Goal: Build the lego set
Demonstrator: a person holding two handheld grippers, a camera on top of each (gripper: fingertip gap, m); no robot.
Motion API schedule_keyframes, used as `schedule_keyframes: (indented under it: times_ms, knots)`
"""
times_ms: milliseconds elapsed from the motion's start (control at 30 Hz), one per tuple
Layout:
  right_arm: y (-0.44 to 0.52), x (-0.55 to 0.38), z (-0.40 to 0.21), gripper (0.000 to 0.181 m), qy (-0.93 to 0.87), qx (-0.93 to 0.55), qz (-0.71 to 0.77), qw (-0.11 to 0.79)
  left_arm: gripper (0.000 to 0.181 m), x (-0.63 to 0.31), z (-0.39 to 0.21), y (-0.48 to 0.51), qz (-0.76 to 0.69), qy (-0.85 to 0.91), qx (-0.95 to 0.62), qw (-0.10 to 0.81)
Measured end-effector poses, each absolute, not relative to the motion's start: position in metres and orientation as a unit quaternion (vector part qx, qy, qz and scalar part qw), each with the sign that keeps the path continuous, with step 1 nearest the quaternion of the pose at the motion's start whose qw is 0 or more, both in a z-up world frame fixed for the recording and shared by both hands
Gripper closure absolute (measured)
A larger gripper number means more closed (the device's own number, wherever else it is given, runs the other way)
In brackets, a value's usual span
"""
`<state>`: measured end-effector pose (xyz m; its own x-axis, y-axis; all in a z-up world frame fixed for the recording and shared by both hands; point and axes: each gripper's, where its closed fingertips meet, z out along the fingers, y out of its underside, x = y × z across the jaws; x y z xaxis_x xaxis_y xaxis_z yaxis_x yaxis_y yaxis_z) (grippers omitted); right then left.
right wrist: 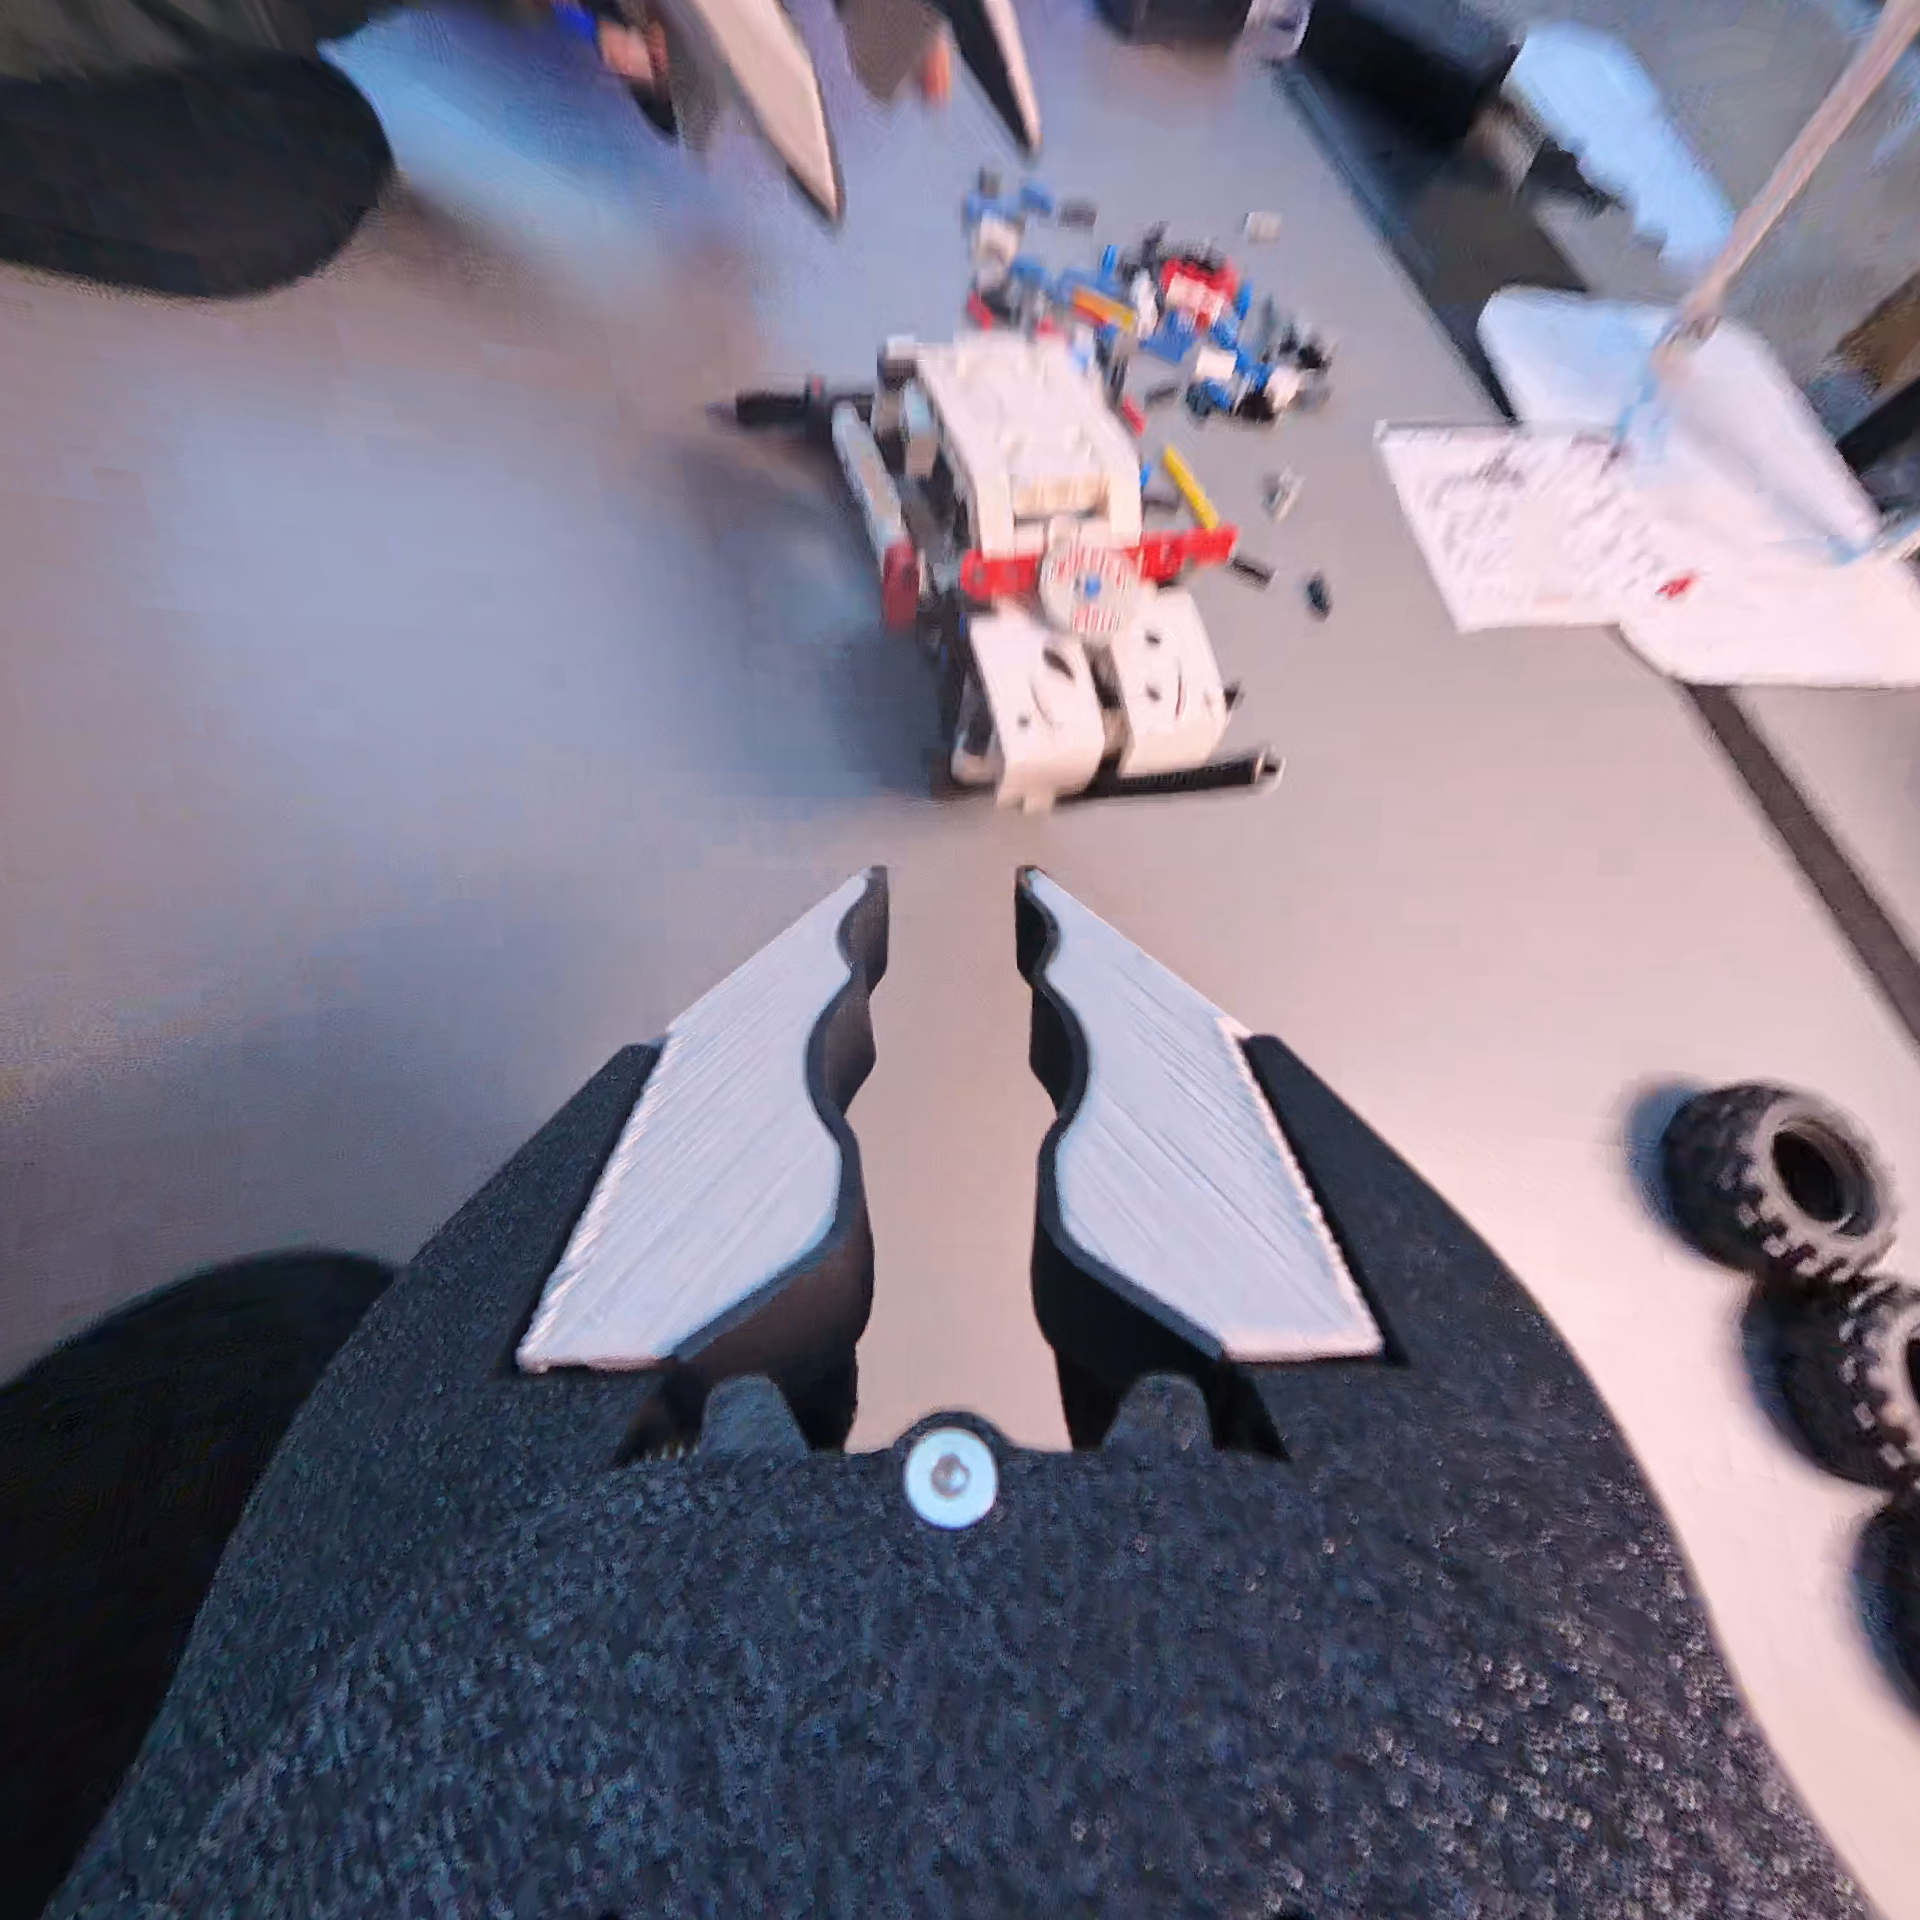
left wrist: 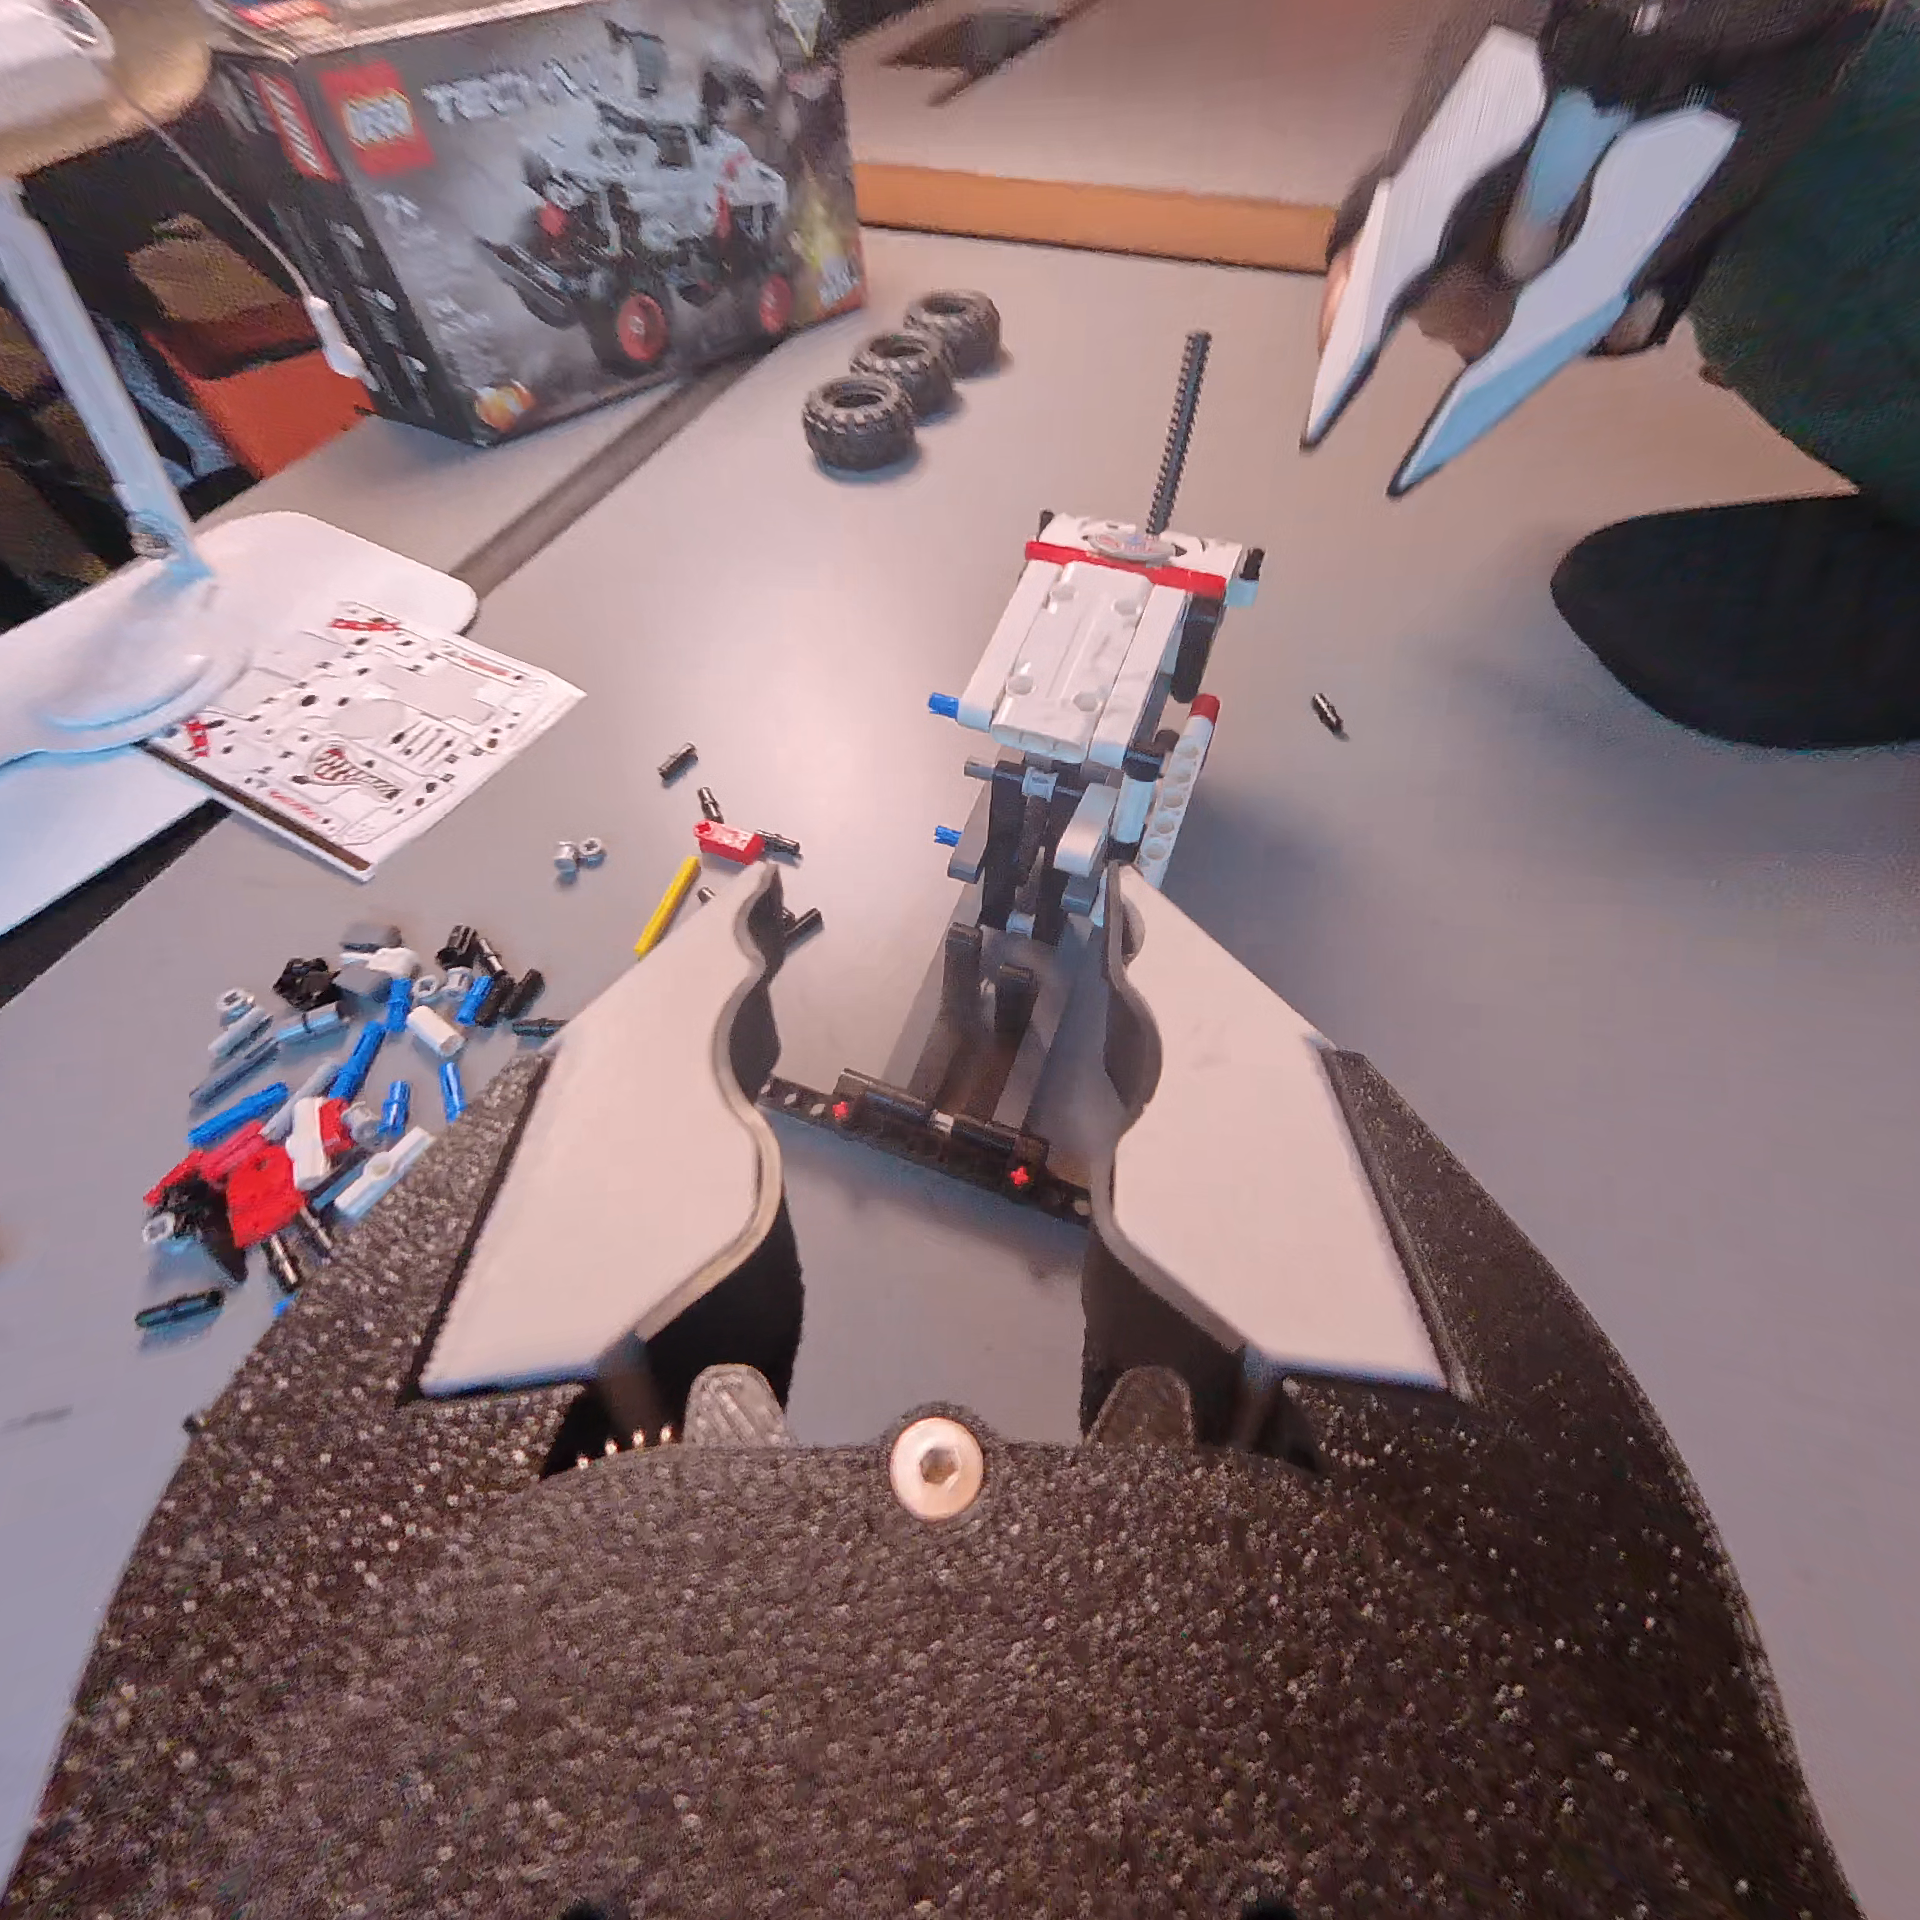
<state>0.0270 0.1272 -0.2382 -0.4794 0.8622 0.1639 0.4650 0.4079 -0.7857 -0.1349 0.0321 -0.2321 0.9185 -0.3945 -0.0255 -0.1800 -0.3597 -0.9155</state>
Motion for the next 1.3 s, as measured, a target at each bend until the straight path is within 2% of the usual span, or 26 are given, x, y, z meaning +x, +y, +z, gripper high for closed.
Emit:
schedule_keyframes:
  times_ms: [133, 233, 300, 433, 567, 700, 800, 1000, 1067, 1200, 1233, 1300]
  knots:
    - [0.118, 0.043, -0.291, 0.153, -0.811, -0.442, 0.338, 0.178, 0.122, -0.130, -0.226, 0.015, -0.084, 0.131, -0.808, 0.569]
    - [0.111, 0.038, -0.316, 0.155, -0.832, -0.438, 0.304, 0.151, 0.123, -0.124, -0.237, 0.007, -0.074, 0.127, -0.813, 0.563]
    - [0.106, 0.034, -0.312, 0.174, -0.831, -0.430, 0.320, 0.152, 0.124, -0.124, -0.241, 0.006, -0.070, 0.129, -0.817, 0.557]
    - [0.097, 0.032, -0.313, 0.177, -0.831, -0.419, 0.333, 0.153, 0.126, -0.124, -0.244, 0.007, -0.095, 0.117, -0.816, 0.559]
    - [0.119, 0.034, -0.308, 0.178, -0.818, -0.438, 0.327, 0.177, 0.127, -0.125, -0.243, 0.008, -0.093, 0.112, -0.812, 0.565]
    - [0.205, 0.012, -0.274, 0.178, -0.717, -0.528, 0.331, 0.312, 0.125, -0.131, -0.228, 0.008, -0.090, 0.085, -0.794, 0.595]
    - [0.250, -0.016, -0.263, 0.178, -0.671, -0.564, 0.295, 0.380, 0.122, -0.139, -0.221, 0.009, -0.078, 0.068, -0.782, 0.615]
    - [0.264, -0.080, -0.296, 0.178, -0.700, -0.577, 0.254, 0.337, 0.116, -0.155, -0.217, 0.009, -0.045, 0.040, -0.773, 0.631]
    - [0.266, -0.088, -0.312, 0.176, -0.712, -0.586, 0.234, 0.308, 0.115, -0.159, -0.217, 0.009, -0.036, 0.037, -0.773, 0.632]
    - [0.265, -0.090, -0.313, 0.175, -0.706, -0.593, 0.238, 0.306, 0.115, -0.163, -0.223, 0.009, -0.031, 0.038, -0.780, 0.624]
    - [0.266, -0.090, -0.313, 0.172, -0.705, -0.592, 0.237, 0.311, 0.115, -0.163, -0.224, 0.010, -0.030, 0.040, -0.781, 0.622]
    - [0.264, -0.089, -0.307, 0.157, -0.703, -0.583, 0.247, 0.325, 0.115, -0.163, -0.228, 0.012, -0.027, 0.045, -0.784, 0.618]
